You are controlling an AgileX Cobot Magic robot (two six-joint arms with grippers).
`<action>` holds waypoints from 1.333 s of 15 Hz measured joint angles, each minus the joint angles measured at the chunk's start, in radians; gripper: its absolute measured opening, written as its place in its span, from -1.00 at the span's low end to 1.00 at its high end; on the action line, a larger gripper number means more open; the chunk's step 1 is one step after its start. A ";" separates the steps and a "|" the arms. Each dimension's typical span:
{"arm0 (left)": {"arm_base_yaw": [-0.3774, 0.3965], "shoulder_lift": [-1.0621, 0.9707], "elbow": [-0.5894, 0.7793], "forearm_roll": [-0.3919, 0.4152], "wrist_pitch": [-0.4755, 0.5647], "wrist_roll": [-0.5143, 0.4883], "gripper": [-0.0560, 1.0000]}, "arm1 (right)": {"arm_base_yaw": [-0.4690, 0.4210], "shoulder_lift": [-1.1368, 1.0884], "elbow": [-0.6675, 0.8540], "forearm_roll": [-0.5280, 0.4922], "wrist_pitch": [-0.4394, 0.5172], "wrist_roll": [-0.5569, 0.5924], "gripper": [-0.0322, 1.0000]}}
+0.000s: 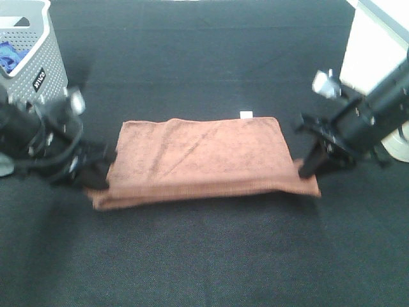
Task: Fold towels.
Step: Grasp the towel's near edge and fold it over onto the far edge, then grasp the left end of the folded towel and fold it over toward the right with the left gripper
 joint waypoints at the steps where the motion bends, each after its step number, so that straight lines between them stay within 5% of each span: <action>1: 0.000 -0.001 -0.030 0.000 -0.041 0.012 -0.87 | 0.000 0.006 -0.045 0.000 -0.016 -0.004 -0.94; 9: -0.002 0.185 -0.316 0.009 -0.149 0.039 -0.87 | 0.000 0.284 -0.459 -0.006 -0.040 -0.011 -0.94; 15: -0.002 0.347 -0.466 0.052 -0.153 -0.003 -0.87 | 0.000 0.435 -0.552 -0.018 -0.111 -0.010 -0.92; 18: -0.002 0.367 -0.471 0.070 -0.173 -0.028 -0.61 | 0.000 0.443 -0.561 -0.008 -0.146 -0.008 -0.47; 19: -0.002 0.367 -0.475 0.070 -0.178 -0.029 -0.24 | 0.000 0.445 -0.561 0.000 -0.139 -0.004 0.16; 20: -0.002 0.367 -0.475 0.071 -0.178 -0.029 0.01 | 0.000 0.446 -0.561 0.001 -0.122 -0.001 0.48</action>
